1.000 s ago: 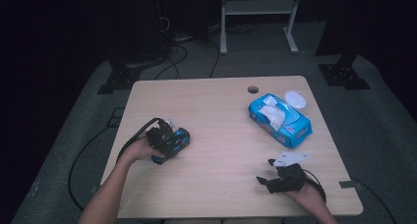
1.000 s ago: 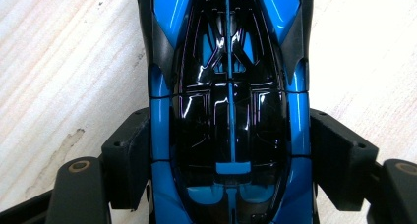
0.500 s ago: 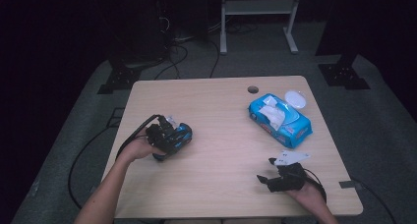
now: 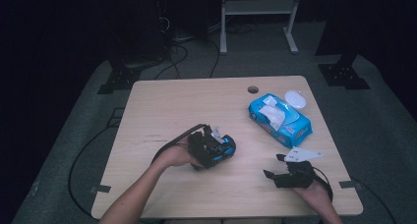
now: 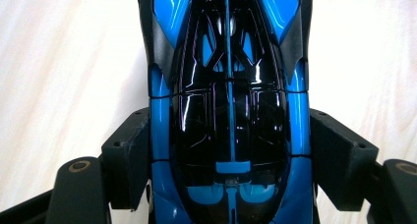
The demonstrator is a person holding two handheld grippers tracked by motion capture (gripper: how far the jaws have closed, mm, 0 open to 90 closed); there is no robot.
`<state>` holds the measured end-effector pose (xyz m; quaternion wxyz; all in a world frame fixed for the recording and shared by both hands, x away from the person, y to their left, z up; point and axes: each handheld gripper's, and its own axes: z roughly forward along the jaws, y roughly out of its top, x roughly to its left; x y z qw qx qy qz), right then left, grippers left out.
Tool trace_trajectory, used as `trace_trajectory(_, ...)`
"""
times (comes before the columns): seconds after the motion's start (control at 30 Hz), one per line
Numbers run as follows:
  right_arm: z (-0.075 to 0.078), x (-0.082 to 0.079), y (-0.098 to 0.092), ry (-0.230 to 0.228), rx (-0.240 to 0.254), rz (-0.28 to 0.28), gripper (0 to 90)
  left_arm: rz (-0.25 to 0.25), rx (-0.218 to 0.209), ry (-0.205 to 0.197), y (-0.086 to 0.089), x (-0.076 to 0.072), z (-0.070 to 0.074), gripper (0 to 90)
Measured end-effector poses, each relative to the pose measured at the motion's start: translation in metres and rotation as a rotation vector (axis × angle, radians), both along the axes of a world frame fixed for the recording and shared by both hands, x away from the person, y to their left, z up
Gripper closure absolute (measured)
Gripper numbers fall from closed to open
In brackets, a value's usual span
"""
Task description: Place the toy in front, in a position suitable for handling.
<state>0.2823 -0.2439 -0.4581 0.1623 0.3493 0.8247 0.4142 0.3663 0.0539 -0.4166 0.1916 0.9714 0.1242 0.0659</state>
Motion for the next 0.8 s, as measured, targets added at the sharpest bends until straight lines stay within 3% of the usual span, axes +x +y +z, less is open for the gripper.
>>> trace_trajectory(0.2,0.002,0.001,-0.006,-0.015,0.015,-0.028,21.8,-0.059,0.009,0.031,-0.022,-0.007,-0.016,25.9)
trace_trajectory(0.33,0.006,0.003,-0.007,-0.034,0.01,-0.042,21.8,-0.083,0.031,0.049,-0.028,-0.01,-0.028,25.8)
trace_trajectory(0.4,0.013,0.006,-0.007,-0.05,0.013,-0.056,21.8,-0.089,0.022,0.067,-0.029,-0.011,-0.033,25.7)
trace_trajectory(0.57,0.037,0.027,-0.012,-0.11,0.017,-0.127,21.9,-0.102,0.0,0.05,-0.03,-0.012,-0.034,25.4)
trace_trajectory(0.6,0.041,0.034,-0.013,-0.118,0.014,-0.143,21.8,-0.101,-0.012,0.047,-0.029,-0.013,-0.034,24.3)
trace_trajectory(0.7,0.053,0.063,-0.012,-0.131,-0.025,-0.197,21.8,-0.088,-0.108,0.037,-0.022,-0.016,-0.024,18.1)
trace_trajectory(0.77,0.057,0.081,-0.01,-0.121,-0.058,-0.222,21.8,-0.079,-0.175,0.001,-0.015,-0.02,-0.018,15.5)
trace_trajectory(0.8,0.057,0.081,-0.01,-0.121,-0.058,-0.222,21.8,-0.079,-0.175,0.001,-0.015,-0.02,-0.018,14.3)
